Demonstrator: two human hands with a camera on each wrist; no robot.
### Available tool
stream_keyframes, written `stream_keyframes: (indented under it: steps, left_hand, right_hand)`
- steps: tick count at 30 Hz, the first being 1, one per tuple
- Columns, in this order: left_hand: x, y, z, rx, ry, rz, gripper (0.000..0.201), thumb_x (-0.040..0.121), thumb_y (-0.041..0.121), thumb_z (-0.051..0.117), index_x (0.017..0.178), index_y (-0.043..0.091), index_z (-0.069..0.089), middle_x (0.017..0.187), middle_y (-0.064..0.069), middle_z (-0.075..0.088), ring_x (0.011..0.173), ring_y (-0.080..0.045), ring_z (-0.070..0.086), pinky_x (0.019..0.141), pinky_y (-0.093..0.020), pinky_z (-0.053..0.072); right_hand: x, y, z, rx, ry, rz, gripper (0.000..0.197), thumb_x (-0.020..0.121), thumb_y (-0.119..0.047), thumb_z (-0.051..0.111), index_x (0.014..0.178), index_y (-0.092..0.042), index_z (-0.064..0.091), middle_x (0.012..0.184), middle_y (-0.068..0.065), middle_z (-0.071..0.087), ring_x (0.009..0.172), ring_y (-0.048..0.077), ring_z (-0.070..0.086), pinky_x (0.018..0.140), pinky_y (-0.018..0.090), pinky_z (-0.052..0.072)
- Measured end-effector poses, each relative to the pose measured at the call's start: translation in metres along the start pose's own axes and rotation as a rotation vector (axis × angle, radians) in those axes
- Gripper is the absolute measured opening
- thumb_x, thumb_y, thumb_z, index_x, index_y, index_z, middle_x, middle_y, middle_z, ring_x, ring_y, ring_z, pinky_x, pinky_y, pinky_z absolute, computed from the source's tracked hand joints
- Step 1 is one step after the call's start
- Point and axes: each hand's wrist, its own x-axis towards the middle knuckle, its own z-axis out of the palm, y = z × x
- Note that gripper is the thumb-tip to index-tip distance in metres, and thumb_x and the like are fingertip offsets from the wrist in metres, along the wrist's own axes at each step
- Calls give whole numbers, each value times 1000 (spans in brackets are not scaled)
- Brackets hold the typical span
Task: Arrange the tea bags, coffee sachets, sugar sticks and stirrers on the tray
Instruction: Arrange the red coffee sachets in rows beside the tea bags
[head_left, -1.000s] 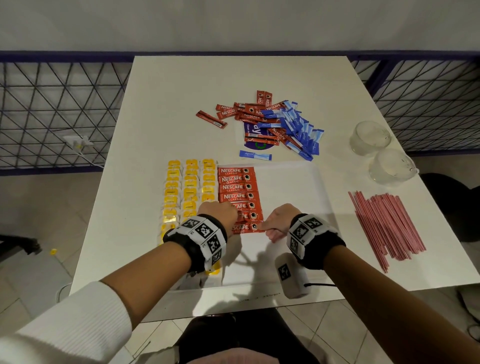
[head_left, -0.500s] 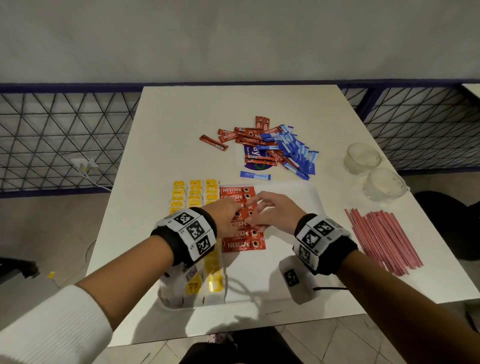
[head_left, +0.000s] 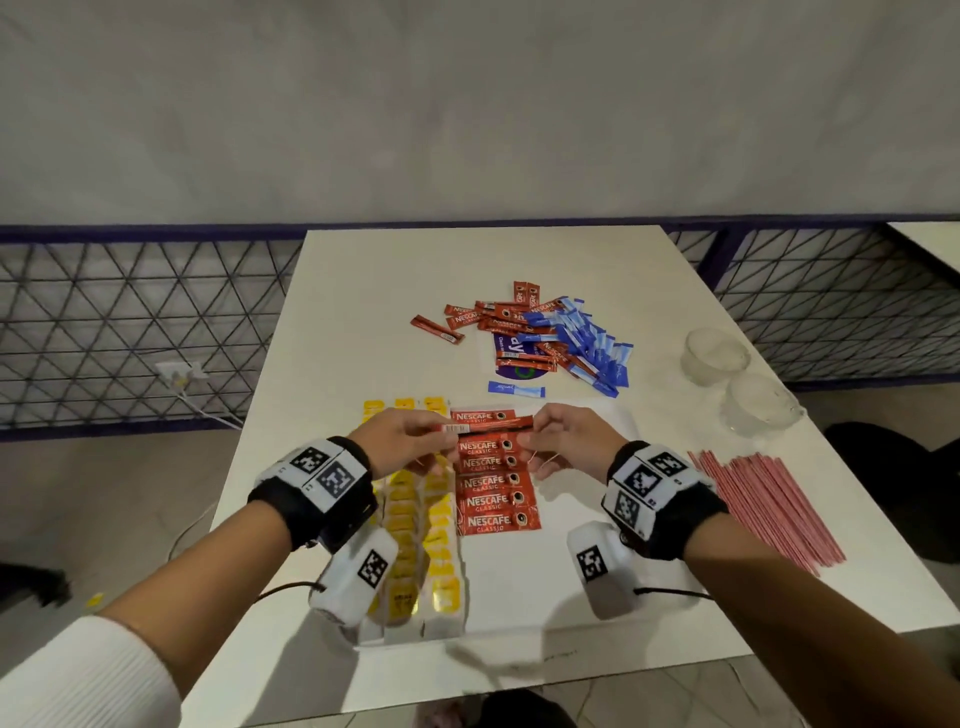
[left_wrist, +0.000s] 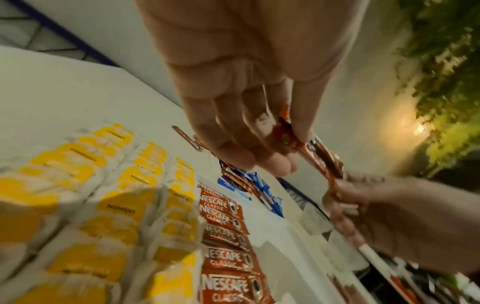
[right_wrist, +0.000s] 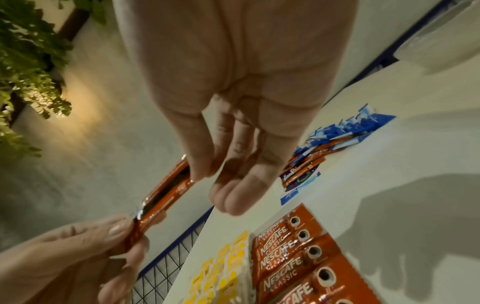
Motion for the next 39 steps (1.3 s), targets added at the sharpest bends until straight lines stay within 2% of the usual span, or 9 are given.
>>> stream_keyframes:
  steps: [12, 15, 19, 23, 26, 28, 31, 34, 39]
  left_hand:
    - [-1, -9, 0, -152, 109, 54, 17, 90, 5, 55, 75, 10, 62, 54, 8, 65, 50, -2, 57, 58, -13, 51]
    - [1, -13, 5, -184, 130, 33, 14, 91, 6, 54, 79, 9, 59, 56, 6, 62, 49, -6, 56, 55, -15, 51]
    - [7, -21, 16, -278, 302, -73, 16, 87, 13, 63, 99, 11, 52, 70, -6, 61, 42, -7, 58, 53, -21, 53]
    - [7, -23, 31, -208, 331, -178, 28, 88, 36, 60, 96, 10, 53, 73, -7, 65, 51, -16, 63, 65, -33, 56]
    - [6, -22, 41, -322, 192, -236, 31, 89, 41, 55, 93, 11, 62, 75, -6, 67, 50, -12, 66, 55, -22, 57]
    - [6, -25, 42, -327, 168, -233, 17, 91, 31, 57, 85, 16, 64, 76, -5, 65, 48, -7, 61, 50, -18, 51]
    - [9, -33, 40, -188, 165, -224, 17, 93, 22, 54, 77, 23, 61, 80, -1, 61, 64, -13, 58, 68, -28, 49]
    - [7, -36, 43, -80, 142, -242, 13, 94, 24, 53, 83, 26, 60, 94, -5, 62, 77, -21, 60, 79, -35, 48]
    - [1, -30, 58, 167, 89, -216, 29, 95, 24, 49, 122, 15, 58, 116, -4, 57, 112, -21, 53, 99, -30, 39]
  right_hand:
    - [-6, 7, 17, -3, -12, -2, 10, 83, -14, 66, 89, -20, 61, 81, 4, 64, 69, 12, 60, 64, 18, 53]
    - [-10, 7, 27, 77, 3, -57, 5, 85, -10, 64, 84, -14, 62, 74, 6, 64, 56, 11, 59, 54, 19, 51]
    - [-8, 13, 46, 0, 200, -68, 15, 85, -9, 64, 73, -15, 58, 65, 4, 60, 46, 15, 54, 47, 24, 46]
    - [-4, 21, 59, -174, 392, -142, 24, 83, -11, 65, 65, -21, 53, 75, 5, 61, 62, 18, 57, 65, 33, 51]
    - [-10, 26, 69, -209, 312, -239, 11, 77, -14, 74, 84, -10, 66, 94, 13, 64, 68, 11, 53, 71, 23, 48]
    - [-10, 32, 69, -265, 224, -240, 32, 72, -21, 78, 99, -7, 68, 100, 7, 59, 67, 0, 47, 67, 10, 42]
    - [-9, 35, 57, -244, 169, -184, 29, 76, -26, 74, 101, -12, 68, 94, -3, 55, 68, -2, 49, 66, 6, 42]
    - [-5, 38, 38, -47, 192, -72, 23, 84, -20, 66, 107, -14, 61, 90, 2, 59, 67, 10, 55, 67, 26, 48]
    - [3, 44, 15, 40, 54, 22, 35, 85, -15, 65, 118, -11, 52, 83, 6, 62, 70, 21, 59, 69, 36, 52]
